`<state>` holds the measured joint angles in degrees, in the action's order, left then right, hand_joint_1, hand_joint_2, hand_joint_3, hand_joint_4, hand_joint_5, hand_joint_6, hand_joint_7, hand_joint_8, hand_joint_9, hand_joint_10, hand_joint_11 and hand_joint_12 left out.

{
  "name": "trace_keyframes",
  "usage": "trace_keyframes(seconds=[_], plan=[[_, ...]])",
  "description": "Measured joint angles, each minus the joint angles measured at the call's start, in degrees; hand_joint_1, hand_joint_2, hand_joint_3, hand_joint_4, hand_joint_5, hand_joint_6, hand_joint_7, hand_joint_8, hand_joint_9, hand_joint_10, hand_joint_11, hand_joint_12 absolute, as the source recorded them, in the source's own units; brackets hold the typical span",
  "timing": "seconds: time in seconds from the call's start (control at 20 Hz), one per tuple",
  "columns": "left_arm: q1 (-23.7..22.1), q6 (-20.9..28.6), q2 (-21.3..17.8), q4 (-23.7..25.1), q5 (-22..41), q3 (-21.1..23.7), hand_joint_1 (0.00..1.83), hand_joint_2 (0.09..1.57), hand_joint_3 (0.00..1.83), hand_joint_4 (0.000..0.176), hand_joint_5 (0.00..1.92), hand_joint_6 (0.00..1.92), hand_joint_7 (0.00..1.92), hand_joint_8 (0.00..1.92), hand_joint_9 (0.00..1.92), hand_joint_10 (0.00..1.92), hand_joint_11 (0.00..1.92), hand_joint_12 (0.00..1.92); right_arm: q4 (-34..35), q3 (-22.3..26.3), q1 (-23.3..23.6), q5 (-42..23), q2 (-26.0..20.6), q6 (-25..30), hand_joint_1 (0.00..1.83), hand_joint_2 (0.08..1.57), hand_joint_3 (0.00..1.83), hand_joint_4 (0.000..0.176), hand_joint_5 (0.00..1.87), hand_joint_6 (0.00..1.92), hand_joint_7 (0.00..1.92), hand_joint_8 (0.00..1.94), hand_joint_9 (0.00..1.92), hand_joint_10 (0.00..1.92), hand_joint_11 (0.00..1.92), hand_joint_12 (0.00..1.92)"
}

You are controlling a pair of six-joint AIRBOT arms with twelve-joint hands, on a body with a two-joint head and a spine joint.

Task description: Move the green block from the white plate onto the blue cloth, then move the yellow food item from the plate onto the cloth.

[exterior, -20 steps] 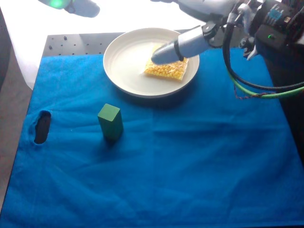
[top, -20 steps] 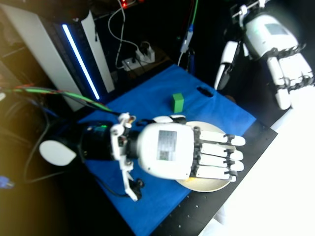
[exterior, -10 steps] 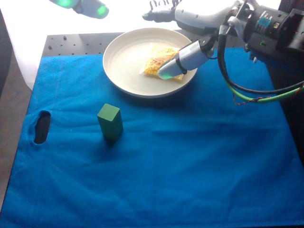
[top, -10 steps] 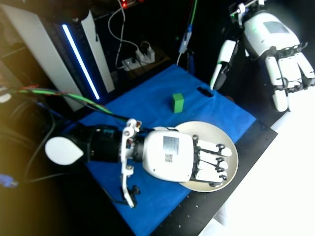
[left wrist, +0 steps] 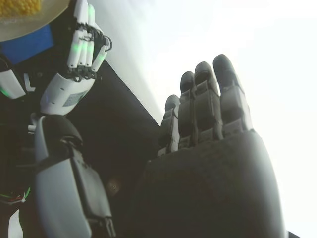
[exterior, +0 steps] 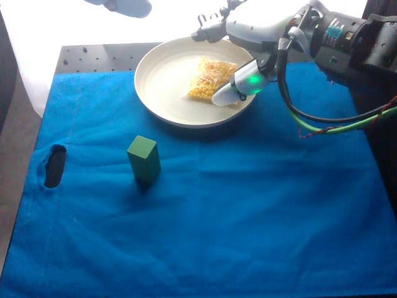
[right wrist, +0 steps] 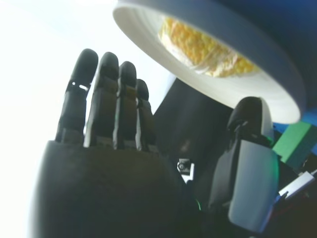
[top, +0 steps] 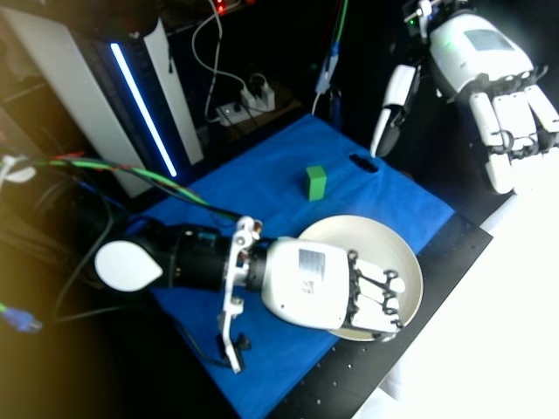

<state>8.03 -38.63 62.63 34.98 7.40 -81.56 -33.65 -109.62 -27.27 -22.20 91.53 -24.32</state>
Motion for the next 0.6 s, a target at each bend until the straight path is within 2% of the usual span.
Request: trace_keyframes(seconds=[0.05,0.1,0.25,0.35,0.45,0.55,0.6], plan=[[-0.2,0.0,0.0,0.2,0.1,0.2,0.53,0.84,0.00,0.136,0.08,0.00,0.26,0.00,0.25,0.00,0.00,0.56,0.0,-0.4,0.0,0.3,0.3,0.0,0.70,0.84,0.00,0.000,0.33,0.00,0.56,0.00,0.56,0.01,0.10,1.49],[-0.2,0.0,0.0,0.2,0.3,0.2,0.53,0.84,0.00,0.136,0.08,0.00,0.26,0.00,0.25,0.00,0.00,0.56,0.0,-0.5,0.0,0.6,0.5,0.0,0.70,0.84,0.00,0.000,0.33,0.00,0.56,0.00,0.56,0.01,0.10,1.49],[-0.3,0.0,0.0,0.4,0.1,0.2,0.52,0.84,0.00,0.107,0.07,0.00,0.24,0.00,0.25,0.00,0.00,0.58,0.0,-0.6,0.0,1.1,1.0,0.0,0.70,0.85,0.00,0.000,0.35,0.01,0.63,0.02,0.67,0.05,0.21,1.53],[-0.3,0.0,0.0,0.6,0.0,0.3,0.53,0.85,0.00,0.112,0.05,0.00,0.23,0.00,0.22,0.00,0.00,0.51,0.0,-0.7,0.0,1.1,1.3,0.0,0.67,0.86,0.00,0.000,0.35,0.00,0.70,0.02,0.73,0.06,0.26,1.50],[-0.3,0.0,0.0,0.6,0.0,0.3,0.56,0.86,0.00,0.108,0.06,0.00,0.24,0.00,0.23,0.00,0.00,0.55,0.0,-0.7,0.0,1.1,1.5,0.0,0.66,0.87,0.00,0.000,0.33,0.00,0.69,0.00,0.76,0.06,0.29,1.49],[-0.3,0.0,0.0,0.7,0.0,0.3,0.55,0.88,0.00,0.108,0.07,0.00,0.24,0.00,0.23,0.00,0.00,0.54,0.0,-1.0,0.0,1.2,1.7,0.0,0.64,0.87,0.00,0.000,0.33,0.00,0.70,0.00,0.85,0.10,0.38,1.57],[-0.3,0.0,0.0,0.7,0.0,0.5,0.56,0.88,0.00,0.117,0.08,0.00,0.24,0.00,0.23,0.00,0.00,0.54,0.1,-1.1,0.0,1.6,1.9,0.0,0.64,0.88,0.00,0.000,0.33,0.00,0.70,0.00,0.79,0.07,0.33,1.51]])
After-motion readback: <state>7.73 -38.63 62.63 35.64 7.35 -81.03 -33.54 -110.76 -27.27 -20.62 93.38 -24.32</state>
